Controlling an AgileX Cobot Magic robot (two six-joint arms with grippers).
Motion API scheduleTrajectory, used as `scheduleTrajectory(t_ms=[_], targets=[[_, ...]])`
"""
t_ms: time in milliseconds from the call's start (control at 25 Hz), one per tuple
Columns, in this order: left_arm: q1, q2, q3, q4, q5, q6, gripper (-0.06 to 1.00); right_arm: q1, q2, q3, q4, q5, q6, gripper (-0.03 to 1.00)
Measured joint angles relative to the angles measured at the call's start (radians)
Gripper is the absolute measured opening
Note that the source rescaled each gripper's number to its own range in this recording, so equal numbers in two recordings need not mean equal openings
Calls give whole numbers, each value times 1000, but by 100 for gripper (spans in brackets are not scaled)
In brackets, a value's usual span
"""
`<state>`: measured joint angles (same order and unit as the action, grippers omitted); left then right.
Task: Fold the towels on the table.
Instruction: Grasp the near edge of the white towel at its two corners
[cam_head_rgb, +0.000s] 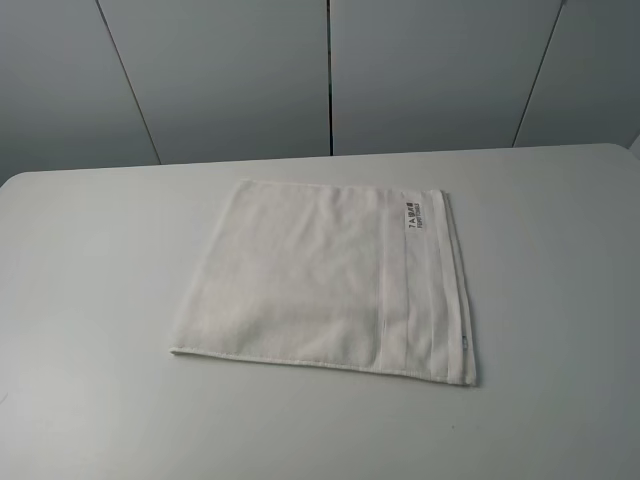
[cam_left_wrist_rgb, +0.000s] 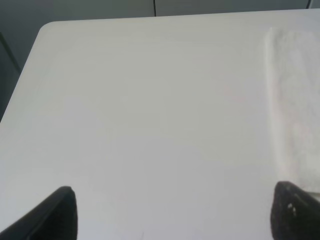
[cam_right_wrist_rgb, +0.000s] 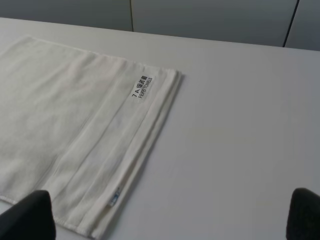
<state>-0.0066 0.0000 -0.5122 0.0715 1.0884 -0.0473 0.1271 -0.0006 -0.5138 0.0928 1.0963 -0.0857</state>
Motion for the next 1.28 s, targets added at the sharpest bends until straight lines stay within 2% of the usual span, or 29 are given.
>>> scheduleTrajectory(t_ms=[1280], targets=[[0,0,0,0,0,0,100,0,0,0,1,0,-2,100]])
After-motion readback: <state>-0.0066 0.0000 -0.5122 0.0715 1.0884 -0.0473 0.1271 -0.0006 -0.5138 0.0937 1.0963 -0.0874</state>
